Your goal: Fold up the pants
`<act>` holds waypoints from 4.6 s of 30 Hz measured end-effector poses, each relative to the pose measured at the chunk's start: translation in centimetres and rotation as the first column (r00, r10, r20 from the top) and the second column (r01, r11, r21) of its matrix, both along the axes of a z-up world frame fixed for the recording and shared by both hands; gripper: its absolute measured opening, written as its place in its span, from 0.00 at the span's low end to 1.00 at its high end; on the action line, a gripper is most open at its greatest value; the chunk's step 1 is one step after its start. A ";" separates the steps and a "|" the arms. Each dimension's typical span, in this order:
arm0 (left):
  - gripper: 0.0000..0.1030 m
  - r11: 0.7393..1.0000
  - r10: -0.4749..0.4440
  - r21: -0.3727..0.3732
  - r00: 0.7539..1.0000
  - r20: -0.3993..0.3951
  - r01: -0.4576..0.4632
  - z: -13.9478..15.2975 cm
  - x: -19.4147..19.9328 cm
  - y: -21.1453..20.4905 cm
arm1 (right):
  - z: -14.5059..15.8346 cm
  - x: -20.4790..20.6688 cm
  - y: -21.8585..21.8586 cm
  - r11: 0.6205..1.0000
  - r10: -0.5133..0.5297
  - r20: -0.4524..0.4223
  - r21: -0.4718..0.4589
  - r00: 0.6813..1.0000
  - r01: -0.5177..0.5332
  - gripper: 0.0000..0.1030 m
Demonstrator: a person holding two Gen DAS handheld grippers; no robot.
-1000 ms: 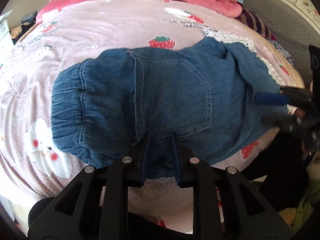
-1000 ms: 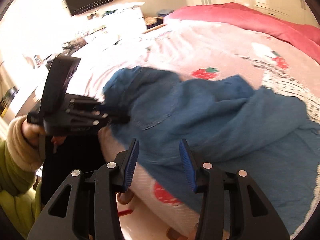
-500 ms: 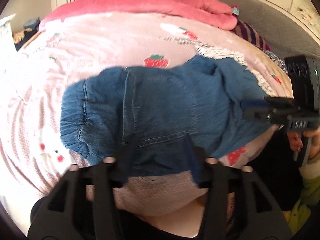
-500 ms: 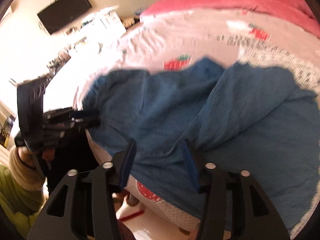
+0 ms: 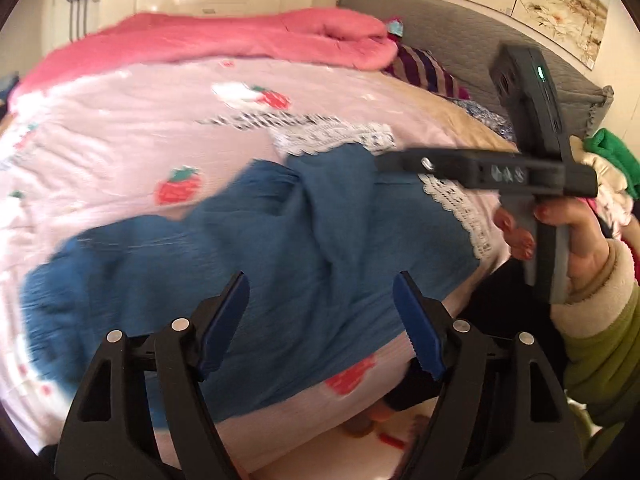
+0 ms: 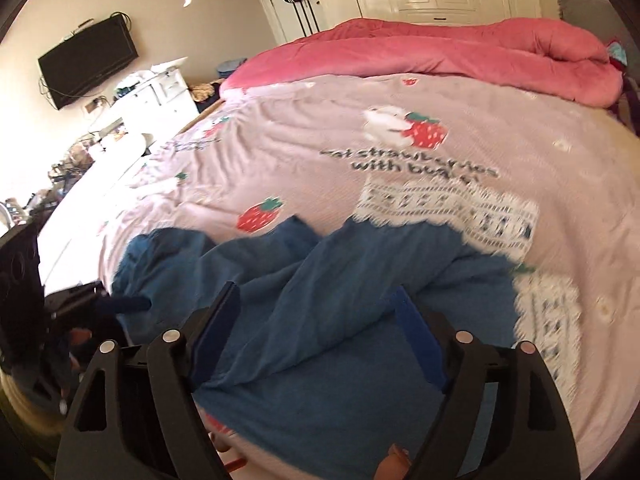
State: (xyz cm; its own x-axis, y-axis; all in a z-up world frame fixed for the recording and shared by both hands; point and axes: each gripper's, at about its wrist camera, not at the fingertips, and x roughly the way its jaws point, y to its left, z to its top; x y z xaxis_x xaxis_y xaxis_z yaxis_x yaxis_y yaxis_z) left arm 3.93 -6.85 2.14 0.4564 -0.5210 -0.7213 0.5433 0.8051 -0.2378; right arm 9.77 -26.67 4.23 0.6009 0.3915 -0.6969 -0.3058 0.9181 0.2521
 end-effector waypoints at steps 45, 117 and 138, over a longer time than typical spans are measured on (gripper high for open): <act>0.00 0.990 -0.120 -0.069 0.993 0.000 0.119 -3.6 2.3 -3.2 | -0.3 -3.2 -13.3 0.983 -0.177 -0.058 0.031 0.982 0.179 0.07; 0.07 0.991 -0.074 0.103 0.991 -0.109 0.085 -6.0 16.5 -5.6 | -5.5 4.1 -17.1 0.965 -0.243 -0.214 0.047 0.946 0.258 0.33; 0.55 0.995 0.080 0.056 0.996 0.045 -0.082 -2.3 17.4 -2.2 | -3.1 -0.4 -18.6 0.916 -0.398 -0.031 0.030 0.917 0.399 0.56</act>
